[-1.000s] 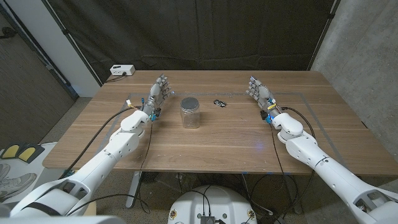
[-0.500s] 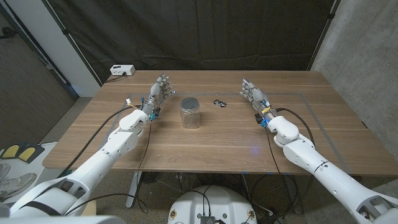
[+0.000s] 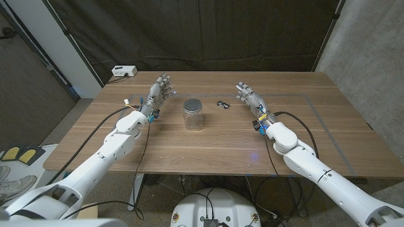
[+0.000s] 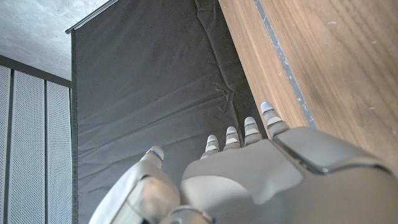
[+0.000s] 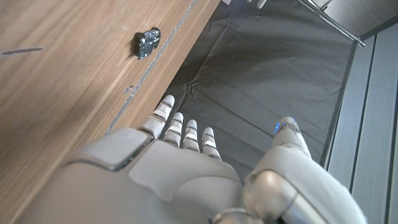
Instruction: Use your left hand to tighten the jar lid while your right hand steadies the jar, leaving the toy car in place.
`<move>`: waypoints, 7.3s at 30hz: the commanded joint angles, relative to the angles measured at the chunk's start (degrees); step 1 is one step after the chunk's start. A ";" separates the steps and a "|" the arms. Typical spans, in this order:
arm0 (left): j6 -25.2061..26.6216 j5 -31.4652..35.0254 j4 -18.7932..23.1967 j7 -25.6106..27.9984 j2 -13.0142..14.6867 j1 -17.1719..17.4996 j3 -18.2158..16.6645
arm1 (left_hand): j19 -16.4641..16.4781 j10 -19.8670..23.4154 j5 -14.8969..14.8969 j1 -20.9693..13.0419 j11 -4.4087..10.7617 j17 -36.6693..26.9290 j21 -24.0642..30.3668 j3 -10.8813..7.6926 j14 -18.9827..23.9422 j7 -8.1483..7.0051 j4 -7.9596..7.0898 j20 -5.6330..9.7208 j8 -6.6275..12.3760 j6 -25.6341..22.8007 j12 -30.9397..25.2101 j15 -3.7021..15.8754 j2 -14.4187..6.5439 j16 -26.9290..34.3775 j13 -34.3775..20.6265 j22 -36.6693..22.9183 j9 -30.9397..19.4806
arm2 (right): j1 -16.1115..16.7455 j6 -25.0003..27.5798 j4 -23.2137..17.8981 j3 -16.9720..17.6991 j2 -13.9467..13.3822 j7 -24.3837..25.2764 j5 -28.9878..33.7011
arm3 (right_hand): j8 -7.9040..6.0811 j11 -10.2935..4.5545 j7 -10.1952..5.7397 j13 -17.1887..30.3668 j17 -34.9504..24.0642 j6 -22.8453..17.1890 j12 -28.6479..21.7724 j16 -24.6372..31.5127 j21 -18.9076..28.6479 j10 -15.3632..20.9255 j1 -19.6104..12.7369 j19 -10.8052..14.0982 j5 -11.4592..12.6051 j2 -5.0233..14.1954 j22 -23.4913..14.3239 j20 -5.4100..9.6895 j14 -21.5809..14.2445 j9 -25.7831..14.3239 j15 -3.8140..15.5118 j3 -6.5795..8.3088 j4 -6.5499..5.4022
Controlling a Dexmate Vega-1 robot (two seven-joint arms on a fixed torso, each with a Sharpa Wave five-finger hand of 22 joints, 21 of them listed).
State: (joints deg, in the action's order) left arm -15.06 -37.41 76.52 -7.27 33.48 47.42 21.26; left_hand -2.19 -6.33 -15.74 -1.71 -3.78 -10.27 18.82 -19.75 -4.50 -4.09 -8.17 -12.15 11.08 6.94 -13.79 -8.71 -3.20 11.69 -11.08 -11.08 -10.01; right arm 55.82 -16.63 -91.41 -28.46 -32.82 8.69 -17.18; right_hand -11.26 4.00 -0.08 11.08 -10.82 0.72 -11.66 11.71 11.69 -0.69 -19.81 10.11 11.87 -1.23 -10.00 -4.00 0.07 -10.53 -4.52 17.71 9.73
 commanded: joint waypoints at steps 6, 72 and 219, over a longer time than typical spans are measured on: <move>-0.25 2.76 4.13 -0.08 4.02 1.15 -0.34 | 0.47 0.55 0.61 -1.44 0.24 -0.17 -0.50 0.23 0.33 -0.36 1.59 -0.03 0.58 -0.78 -0.29 0.40 1.32 -0.30 -0.21 -0.03 -0.21 | 3.04 3.67 -6.06 -2.65 -0.40 6.29 10.61 | -0.30 0.00 0.59 0.36 -0.17 0.87 0.11 0.10 0.06 -0.25 -1.89 0.37 1.05 -1.76 -0.15 0.19 -0.30 -0.40 0.21 -0.13 0.66; -2.31 15.60 17.21 -13.26 16.22 -7.02 2.54 | -3.46 -1.97 3.98 -17.25 -0.16 -1.16 -3.99 -1.84 1.33 -0.18 14.54 -0.09 0.64 2.24 -0.06 1.41 5.06 -0.32 -2.44 -0.75 -0.98 | -2.02 13.54 -3.03 -14.44 3.68 6.49 23.68 | -0.18 2.50 3.26 1.63 -0.48 11.93 0.03 0.41 0.12 -10.48 -18.99 -5.45 7.56 -6.45 -0.01 -8.09 7.09 -1.58 0.06 -8.08 -1.65; 45.92 81.60 52.09 -55.71 18.60 -35.16 25.55 | 36.31 18.02 4.88 -38.23 0.89 -1.95 11.11 -1.67 25.32 -6.10 17.40 0.82 2.97 -15.12 -7.68 6.39 7.47 5.46 -7.05 -0.59 -1.46 | -13.43 21.13 23.29 -24.00 21.88 31.73 35.31 | -10.47 -5.35 -0.56 6.59 -17.27 -27.68 -21.98 14.61 14.36 27.46 -38.43 27.08 10.70 2.24 -2.94 -3.21 -41.03 -1.80 14.80 -9.46 -2.07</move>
State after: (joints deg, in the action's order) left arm 28.58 32.04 128.24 -55.31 55.95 13.84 42.72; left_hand 32.77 10.78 -11.01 -39.38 -2.87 -12.14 29.27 -22.00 19.86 -10.02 9.35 -11.66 13.80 -7.39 -21.01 -2.61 3.41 16.70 -17.71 -11.68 -11.35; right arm 42.52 3.34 -69.95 -52.85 -12.16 36.47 19.44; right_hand -21.21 -1.68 -0.24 17.49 -25.53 -24.96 -33.73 26.81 25.68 26.68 -52.49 37.51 22.30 -5.57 -12.77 -7.25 -36.54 -12.13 -0.25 5.31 8.53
